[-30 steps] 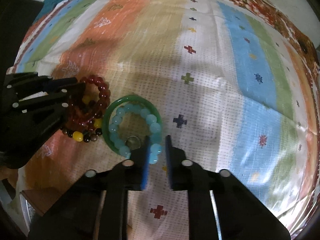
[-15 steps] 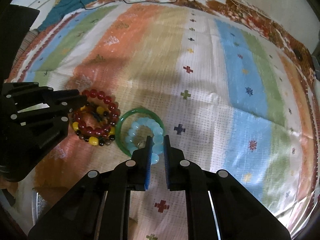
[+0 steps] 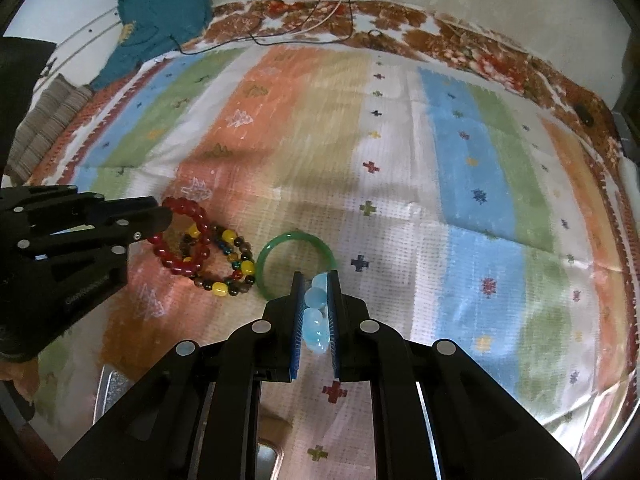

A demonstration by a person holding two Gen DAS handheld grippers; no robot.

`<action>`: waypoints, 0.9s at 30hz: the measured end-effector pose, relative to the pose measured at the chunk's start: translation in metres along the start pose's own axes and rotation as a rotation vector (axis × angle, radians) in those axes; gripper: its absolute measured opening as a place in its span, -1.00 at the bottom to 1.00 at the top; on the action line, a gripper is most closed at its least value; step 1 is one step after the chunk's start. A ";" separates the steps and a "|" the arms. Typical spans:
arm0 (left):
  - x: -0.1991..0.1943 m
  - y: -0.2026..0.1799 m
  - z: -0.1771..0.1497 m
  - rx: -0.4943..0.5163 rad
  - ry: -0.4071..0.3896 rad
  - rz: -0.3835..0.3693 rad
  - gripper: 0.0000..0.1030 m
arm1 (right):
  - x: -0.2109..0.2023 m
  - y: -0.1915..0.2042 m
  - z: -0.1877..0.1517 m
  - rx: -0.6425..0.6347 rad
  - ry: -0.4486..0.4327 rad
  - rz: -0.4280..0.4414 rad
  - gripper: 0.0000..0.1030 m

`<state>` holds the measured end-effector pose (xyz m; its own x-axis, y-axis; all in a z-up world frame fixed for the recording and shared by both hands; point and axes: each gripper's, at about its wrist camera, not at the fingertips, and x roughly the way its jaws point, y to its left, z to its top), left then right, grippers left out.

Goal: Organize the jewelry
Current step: 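Lift both bracelets and carry them over the silver tin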

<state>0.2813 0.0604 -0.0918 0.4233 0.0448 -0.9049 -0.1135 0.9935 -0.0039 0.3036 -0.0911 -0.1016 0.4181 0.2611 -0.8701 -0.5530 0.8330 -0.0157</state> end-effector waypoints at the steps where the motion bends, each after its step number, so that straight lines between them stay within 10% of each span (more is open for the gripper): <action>1: -0.002 0.001 -0.001 -0.004 -0.004 -0.002 -0.75 | -0.001 0.000 0.000 0.000 -0.003 -0.002 -0.76; 27: -0.060 -0.004 -0.028 -0.035 -0.097 -0.058 -0.75 | -0.054 0.005 -0.011 -0.001 -0.163 0.022 -0.77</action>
<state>0.2310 0.0504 -0.0496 0.5147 -0.0013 -0.8574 -0.1167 0.9906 -0.0715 0.2707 -0.1065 -0.0600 0.5170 0.3551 -0.7789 -0.5638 0.8259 0.0023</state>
